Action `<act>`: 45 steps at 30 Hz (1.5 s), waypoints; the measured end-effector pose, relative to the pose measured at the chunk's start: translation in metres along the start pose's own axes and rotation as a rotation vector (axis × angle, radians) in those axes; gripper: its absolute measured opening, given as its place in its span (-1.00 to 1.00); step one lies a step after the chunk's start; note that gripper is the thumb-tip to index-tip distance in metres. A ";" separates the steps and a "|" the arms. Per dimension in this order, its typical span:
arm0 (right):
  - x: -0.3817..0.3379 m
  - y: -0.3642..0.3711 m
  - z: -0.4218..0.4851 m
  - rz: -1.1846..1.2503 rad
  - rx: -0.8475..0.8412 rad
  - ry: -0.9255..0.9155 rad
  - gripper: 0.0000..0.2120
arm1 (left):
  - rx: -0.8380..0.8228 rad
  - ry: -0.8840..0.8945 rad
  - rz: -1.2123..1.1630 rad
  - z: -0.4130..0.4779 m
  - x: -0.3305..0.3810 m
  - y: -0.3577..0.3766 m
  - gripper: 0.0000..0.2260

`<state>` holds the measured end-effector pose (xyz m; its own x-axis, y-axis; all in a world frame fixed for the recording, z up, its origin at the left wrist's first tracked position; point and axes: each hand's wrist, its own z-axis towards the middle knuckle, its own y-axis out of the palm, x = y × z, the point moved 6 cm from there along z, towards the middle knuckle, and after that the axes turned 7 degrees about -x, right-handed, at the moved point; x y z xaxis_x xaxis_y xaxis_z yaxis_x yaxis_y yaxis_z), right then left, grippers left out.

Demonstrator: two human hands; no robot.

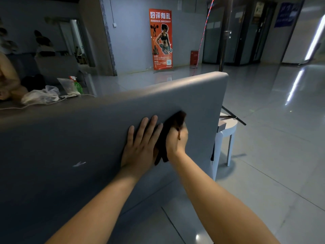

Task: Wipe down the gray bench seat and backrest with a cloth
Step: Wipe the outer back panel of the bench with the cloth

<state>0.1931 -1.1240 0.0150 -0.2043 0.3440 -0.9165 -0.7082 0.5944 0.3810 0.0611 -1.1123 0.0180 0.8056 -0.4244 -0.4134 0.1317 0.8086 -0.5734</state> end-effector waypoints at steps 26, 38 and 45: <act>0.084 -0.029 -0.013 -0.346 -0.089 0.264 -0.56 | -0.179 -0.076 -0.018 -0.024 0.013 0.014 -0.27; -0.024 0.009 -0.006 -0.217 -0.215 -0.159 -0.75 | -0.188 -0.167 -0.048 -0.033 -0.008 -0.002 -0.21; 0.042 -0.002 0.000 -0.462 -0.250 -0.201 -0.34 | -0.189 -0.168 -0.014 -0.035 -0.005 0.017 -0.16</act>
<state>0.1864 -1.1106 -0.0246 0.2801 0.2350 -0.9308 -0.8374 0.5339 -0.1172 0.0389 -1.1106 -0.0146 0.8912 -0.3488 -0.2900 0.0460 0.7055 -0.7072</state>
